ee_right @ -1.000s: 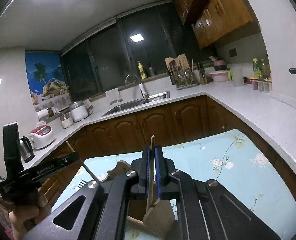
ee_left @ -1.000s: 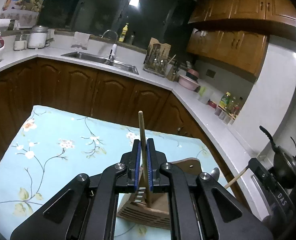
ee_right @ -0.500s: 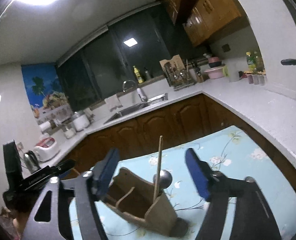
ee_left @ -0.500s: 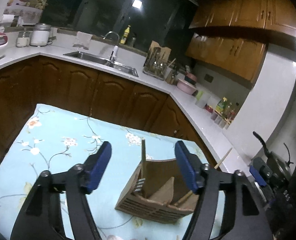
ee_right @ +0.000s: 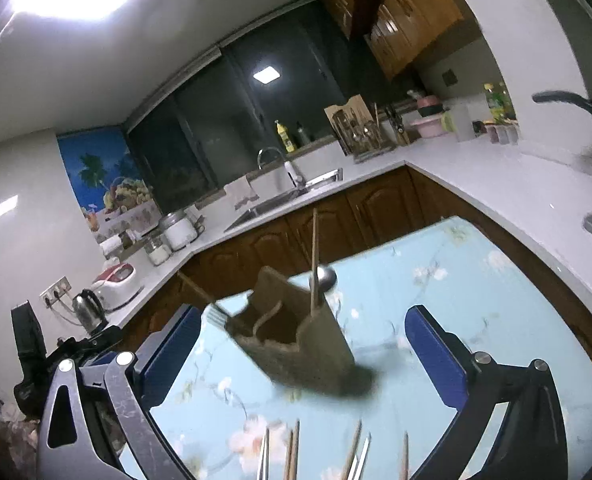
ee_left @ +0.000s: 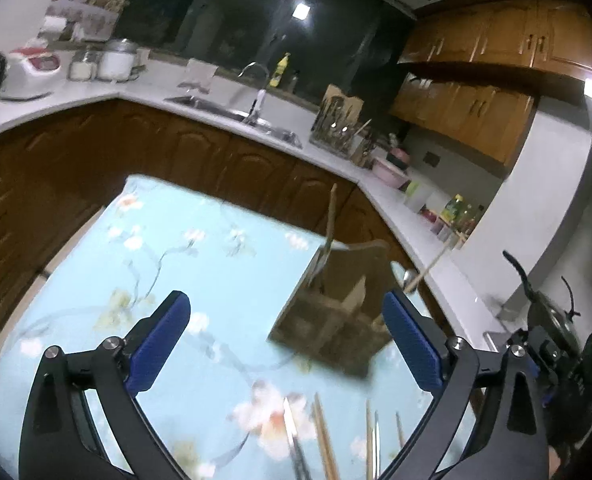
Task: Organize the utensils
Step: 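Move both open tools back over the remaining utensils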
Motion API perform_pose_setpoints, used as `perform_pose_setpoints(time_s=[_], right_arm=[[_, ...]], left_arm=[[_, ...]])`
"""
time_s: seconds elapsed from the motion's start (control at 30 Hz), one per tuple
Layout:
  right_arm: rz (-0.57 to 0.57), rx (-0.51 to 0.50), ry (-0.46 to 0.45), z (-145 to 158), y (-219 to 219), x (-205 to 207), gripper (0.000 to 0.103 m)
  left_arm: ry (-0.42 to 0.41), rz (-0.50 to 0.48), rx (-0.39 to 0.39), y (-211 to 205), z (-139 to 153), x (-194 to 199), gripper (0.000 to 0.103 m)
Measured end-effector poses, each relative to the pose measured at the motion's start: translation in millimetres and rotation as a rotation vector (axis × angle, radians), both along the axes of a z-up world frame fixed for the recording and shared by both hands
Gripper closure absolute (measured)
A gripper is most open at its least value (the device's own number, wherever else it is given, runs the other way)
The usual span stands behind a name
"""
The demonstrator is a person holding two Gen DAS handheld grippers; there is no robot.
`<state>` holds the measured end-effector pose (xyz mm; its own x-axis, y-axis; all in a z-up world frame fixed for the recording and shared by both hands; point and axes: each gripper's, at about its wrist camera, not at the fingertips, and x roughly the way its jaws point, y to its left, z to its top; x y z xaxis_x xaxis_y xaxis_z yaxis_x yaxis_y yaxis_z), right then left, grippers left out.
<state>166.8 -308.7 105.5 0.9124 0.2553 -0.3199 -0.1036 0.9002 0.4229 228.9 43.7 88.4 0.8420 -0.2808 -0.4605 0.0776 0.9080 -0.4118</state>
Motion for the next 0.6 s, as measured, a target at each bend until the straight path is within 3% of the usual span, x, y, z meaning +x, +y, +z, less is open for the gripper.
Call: perform_pose_setpoints(time_s=[0.33, 0.6], right_arm=[[-0.021, 0.029, 0.145, -52.6, -16.2, -67.8, 0.000], [-0.054, -0.008, 0.238, -90.6, -22.1, -93.2, 0.000]], left_arm=[[0.127, -0.014, -0.038, 13.0, -56.6, -61.4, 0.004], [0.210, -0.028, 0.019, 2.7, -83.9, -82.5, 0.004]])
